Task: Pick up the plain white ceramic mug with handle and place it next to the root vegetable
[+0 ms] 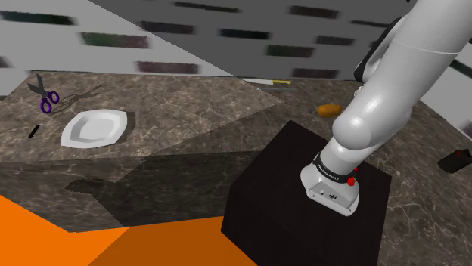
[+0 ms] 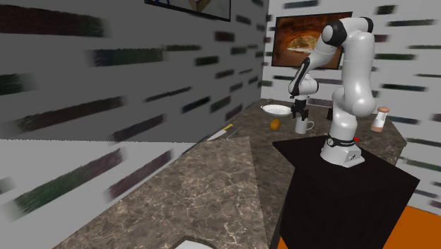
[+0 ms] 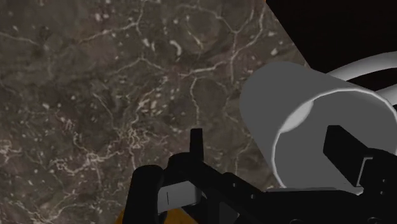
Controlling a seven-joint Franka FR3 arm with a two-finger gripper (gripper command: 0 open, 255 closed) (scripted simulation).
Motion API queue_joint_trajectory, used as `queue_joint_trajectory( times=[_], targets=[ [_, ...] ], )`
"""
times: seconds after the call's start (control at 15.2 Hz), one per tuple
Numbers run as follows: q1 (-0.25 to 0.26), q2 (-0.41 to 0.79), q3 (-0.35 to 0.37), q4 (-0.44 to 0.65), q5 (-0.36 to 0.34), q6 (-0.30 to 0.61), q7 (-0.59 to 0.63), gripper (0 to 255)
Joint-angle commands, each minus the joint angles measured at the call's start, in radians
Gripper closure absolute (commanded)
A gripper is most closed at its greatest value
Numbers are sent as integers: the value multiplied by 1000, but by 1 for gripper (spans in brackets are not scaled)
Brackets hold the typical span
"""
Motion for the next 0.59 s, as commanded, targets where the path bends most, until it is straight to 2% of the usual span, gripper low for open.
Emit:
queue_joint_trajectory(
  times=[0.0,0.07,0.13,0.2,0.26,0.53],
  targets=[
    [0,0,0,0,0,0,0,0],
    [182,-151,-238,2,-320,-41,229,0],
    [-55,-248,-22,12,-481,-103,345,0],
    [-1,-405,-95,34,-705,-203,506,0],
    [-167,-365,86,30,-607,-208,437,0],
    [-156,-370,75,31,-616,-211,444,0]
  ],
)
